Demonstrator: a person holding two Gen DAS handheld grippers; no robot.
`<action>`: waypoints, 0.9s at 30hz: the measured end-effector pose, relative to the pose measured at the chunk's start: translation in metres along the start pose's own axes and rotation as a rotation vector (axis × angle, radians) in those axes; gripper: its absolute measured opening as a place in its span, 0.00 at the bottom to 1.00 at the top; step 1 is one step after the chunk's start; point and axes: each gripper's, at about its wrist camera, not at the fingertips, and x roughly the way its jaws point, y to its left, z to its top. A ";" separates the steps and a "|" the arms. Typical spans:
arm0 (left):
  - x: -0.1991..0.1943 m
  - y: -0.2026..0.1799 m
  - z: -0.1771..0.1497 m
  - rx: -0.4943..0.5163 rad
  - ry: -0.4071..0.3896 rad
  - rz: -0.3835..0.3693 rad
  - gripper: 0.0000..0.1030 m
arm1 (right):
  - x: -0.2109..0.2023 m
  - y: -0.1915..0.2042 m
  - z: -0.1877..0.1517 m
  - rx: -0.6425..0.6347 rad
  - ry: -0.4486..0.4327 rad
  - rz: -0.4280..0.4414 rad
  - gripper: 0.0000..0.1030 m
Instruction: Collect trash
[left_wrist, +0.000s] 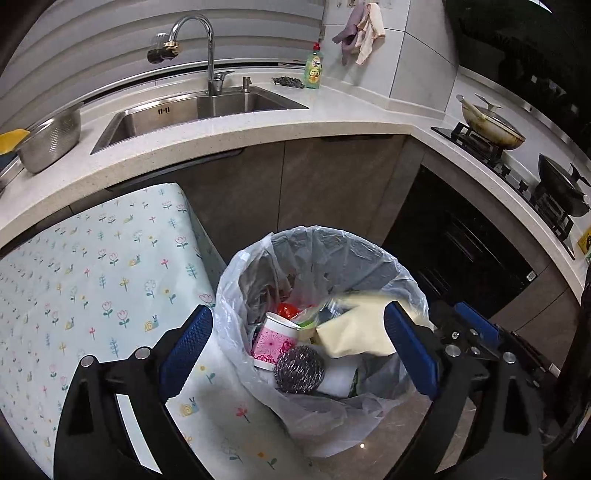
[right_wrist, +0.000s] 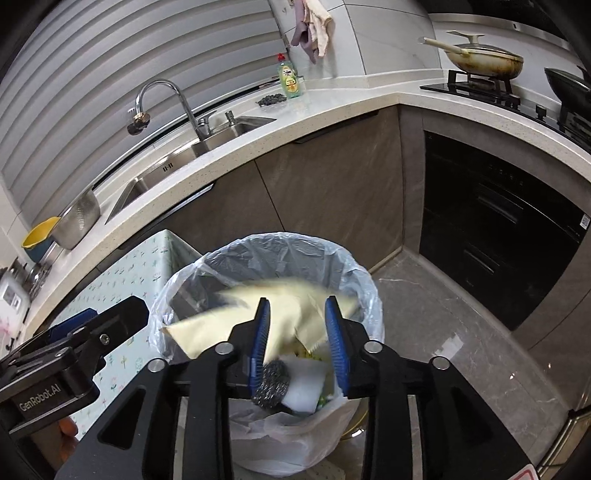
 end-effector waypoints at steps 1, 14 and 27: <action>-0.001 0.002 0.000 -0.004 0.000 0.004 0.87 | -0.001 0.002 0.000 0.000 -0.002 0.005 0.37; -0.032 0.020 -0.005 -0.044 -0.051 0.063 0.90 | -0.035 0.021 -0.001 -0.019 -0.036 0.037 0.56; -0.075 0.037 -0.024 -0.066 -0.096 0.109 0.90 | -0.071 0.034 -0.020 -0.064 -0.049 0.013 0.63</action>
